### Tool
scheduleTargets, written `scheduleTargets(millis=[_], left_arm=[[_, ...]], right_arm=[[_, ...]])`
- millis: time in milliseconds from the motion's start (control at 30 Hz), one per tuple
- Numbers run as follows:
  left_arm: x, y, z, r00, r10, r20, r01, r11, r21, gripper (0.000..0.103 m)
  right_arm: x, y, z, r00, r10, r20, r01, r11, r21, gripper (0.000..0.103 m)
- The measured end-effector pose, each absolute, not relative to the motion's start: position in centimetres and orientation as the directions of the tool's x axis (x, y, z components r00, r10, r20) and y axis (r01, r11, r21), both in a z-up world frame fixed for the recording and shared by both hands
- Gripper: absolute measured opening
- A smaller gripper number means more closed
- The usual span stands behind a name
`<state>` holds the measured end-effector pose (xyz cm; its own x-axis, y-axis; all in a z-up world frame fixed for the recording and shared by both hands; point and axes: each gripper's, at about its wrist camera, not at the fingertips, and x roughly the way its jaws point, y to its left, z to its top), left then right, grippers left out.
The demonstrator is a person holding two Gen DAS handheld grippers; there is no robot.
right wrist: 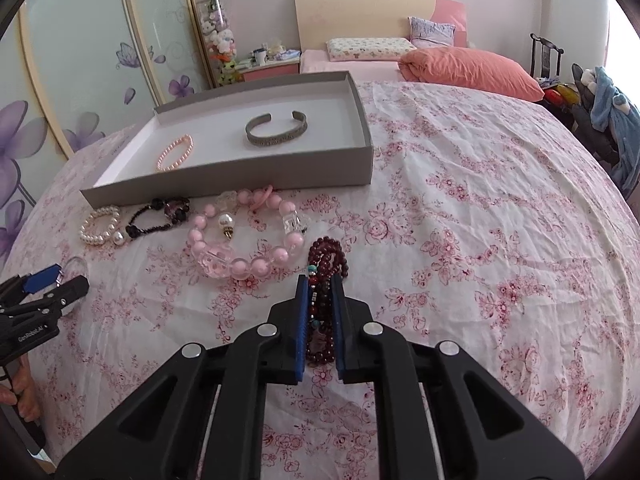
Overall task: Organize jewelry
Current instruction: 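Grasp the dark red bead bracelet with the right tool while the left tool grasps the silver bangle, then carry the bangle and red bead bracelet into the tray and release both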
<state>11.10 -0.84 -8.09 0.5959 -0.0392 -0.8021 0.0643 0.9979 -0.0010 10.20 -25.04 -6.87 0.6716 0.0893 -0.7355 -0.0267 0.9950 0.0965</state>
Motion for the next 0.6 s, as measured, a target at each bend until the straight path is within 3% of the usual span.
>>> scheduleTargets(millis=[600], left_arm=[[9.7, -0.3, -5.4, 0.689, -0.048, -0.723, 0.039, 0.999, -0.030, 0.069]], right_arm=[[8.5, -23.5, -3.5, 0.765, 0.147, -0.627, -0.090, 0.989, 0.121, 0.009]])
